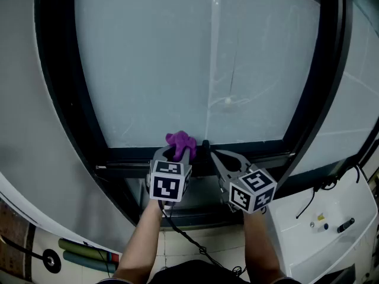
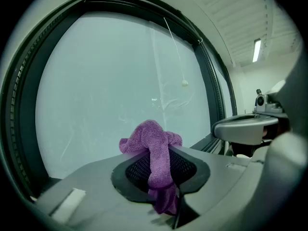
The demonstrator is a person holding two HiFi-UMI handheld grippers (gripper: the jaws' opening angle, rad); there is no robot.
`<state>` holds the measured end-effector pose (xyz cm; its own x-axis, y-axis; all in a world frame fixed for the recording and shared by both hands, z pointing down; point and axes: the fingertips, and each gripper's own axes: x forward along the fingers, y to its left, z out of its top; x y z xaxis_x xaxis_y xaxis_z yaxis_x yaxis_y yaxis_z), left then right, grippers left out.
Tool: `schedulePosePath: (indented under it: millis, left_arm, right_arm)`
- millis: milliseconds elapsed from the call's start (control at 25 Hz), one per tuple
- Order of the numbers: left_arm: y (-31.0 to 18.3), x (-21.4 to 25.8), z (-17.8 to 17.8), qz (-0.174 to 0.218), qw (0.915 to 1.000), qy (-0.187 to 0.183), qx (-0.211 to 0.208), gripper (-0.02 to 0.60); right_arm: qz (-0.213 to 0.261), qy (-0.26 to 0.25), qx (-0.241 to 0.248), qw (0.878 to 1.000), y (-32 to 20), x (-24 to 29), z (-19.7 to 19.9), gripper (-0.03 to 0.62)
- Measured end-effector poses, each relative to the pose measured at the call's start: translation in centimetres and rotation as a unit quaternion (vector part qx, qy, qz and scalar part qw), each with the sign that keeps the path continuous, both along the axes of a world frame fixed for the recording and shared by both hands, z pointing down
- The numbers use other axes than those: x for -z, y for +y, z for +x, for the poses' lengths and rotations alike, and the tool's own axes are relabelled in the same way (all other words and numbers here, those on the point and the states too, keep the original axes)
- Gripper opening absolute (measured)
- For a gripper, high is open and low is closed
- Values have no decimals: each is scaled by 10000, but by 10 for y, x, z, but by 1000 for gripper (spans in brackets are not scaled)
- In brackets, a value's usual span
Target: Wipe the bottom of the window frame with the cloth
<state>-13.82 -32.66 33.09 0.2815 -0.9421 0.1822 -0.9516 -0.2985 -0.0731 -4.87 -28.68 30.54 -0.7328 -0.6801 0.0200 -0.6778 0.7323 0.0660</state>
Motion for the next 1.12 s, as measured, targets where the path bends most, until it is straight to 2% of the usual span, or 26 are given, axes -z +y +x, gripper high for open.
schedulePosePath:
  millis: [400,840,1120]
  left_arm:
    - [-42,-4,-3,52,9999,31,139,85]
    - [-69,-70,-8,-695,9962,-308,435,84]
    - [-71,-78,-13,-851,9936,-415,611,84]
  right_arm:
    - [-47,-5,-108,9999,-26,-6,7,14]
    - [-177,-24,-373,9991,-36,-18,31,14]
    - [-270,-48,-399,9988,-33,-24,32,15]
